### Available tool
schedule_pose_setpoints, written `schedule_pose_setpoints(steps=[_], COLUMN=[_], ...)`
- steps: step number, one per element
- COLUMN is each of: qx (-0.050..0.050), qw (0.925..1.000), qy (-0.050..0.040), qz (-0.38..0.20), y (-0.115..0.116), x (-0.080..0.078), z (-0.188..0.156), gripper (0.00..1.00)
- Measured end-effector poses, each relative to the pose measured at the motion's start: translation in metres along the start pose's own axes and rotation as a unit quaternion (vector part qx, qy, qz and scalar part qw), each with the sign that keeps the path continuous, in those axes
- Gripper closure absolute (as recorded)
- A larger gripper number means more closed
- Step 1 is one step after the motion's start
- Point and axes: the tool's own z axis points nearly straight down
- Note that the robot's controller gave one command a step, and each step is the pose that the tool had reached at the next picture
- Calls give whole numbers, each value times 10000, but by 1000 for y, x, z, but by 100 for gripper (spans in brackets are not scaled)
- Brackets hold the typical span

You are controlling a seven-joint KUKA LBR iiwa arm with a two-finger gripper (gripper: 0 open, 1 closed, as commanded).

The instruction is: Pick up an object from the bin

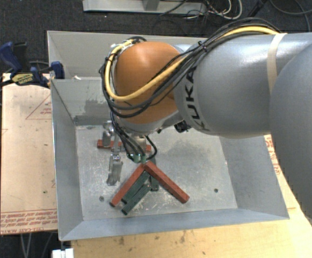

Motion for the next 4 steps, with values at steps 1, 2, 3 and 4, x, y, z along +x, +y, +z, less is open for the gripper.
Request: schedule_pose_setpoints(steps=[1,2,3,4], qx=[-8,-11,5,0], qw=[10000,9989,9994,9915], qy=[-38,-62,-62,-63], qz=[21,-473,-338,-1298], y=[-1,-23,-100,-87], x=[-2,-22,-71,-77], z=[-5,38,51,75], gripper=[0,0,0,0])
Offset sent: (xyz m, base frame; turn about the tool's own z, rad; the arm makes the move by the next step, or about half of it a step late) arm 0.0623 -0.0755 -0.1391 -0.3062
